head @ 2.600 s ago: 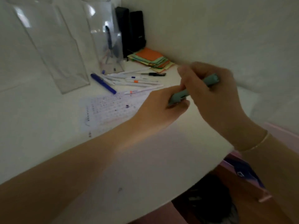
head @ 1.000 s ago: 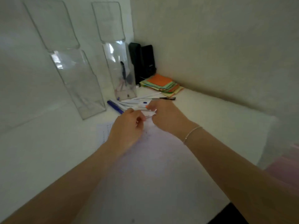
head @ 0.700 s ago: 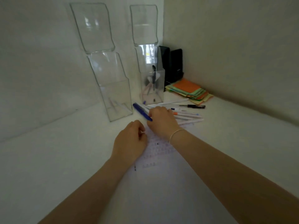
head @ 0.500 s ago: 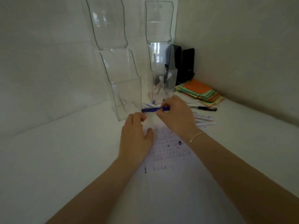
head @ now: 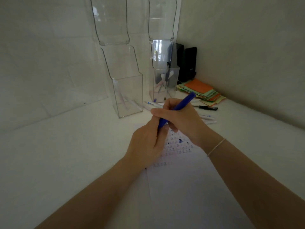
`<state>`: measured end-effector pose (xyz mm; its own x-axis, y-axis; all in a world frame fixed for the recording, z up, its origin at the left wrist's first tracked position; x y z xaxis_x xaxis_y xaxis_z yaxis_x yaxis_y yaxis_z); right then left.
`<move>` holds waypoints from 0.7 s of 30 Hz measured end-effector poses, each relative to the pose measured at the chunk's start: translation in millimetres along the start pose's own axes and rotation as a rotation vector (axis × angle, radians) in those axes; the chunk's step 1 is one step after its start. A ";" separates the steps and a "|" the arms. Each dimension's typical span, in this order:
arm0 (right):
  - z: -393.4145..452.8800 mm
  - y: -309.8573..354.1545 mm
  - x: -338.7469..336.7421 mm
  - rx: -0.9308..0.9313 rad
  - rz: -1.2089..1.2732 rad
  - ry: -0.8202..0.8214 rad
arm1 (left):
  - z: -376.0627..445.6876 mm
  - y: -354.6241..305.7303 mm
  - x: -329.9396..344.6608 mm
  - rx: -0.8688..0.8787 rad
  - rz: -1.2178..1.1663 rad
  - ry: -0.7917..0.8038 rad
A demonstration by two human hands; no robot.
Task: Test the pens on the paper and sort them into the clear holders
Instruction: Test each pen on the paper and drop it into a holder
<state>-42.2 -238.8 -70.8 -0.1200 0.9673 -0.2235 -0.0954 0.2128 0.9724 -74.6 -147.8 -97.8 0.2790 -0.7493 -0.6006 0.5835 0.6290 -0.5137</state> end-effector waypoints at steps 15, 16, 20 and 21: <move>-28.7 -22.9 -46.2 0.181 0.306 -0.059 | -2.2 31.1 -3.8 -0.250 0.096 -0.026; -35.1 -31.9 -44.3 0.189 0.249 -0.062 | -1.8 33.2 -0.9 -0.261 0.106 -0.010; -53.3 -59.7 -37.4 0.150 0.086 -0.149 | -0.6 33.8 13.6 -0.213 0.195 0.103; -55.7 -64.4 -36.2 0.137 0.068 -0.176 | -0.6 33.7 17.4 -0.198 0.225 0.142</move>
<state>-86.8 -295.2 -129.1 0.0535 0.9867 -0.1532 0.0434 0.1510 0.9876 -50.5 -139.5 -125.9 0.2666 -0.5598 -0.7846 0.3556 0.8137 -0.4598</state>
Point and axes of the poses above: each hand's wrist, its own z-axis towards the middle knuckle, its own x-axis out of the palm, y = z × x, the point moved 8 cm from there along z, towards the middle knuckle, and after that the axes turned 3 degrees about z, right-handed, at the moved point
